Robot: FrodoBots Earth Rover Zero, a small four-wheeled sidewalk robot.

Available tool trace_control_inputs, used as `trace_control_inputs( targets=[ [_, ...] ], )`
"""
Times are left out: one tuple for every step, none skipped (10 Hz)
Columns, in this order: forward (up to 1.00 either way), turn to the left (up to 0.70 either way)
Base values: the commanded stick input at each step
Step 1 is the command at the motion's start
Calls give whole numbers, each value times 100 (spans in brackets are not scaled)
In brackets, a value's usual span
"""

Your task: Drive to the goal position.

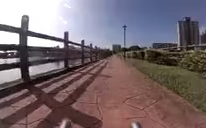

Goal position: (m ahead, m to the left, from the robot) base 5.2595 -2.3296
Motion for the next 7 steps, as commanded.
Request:
trace_control_inputs(
  targets=[
    [50,0],
    [50,0],
    [50,0],
    [50,0],
    [50,0],
    [50,0],
    [50,0]
  ],
)
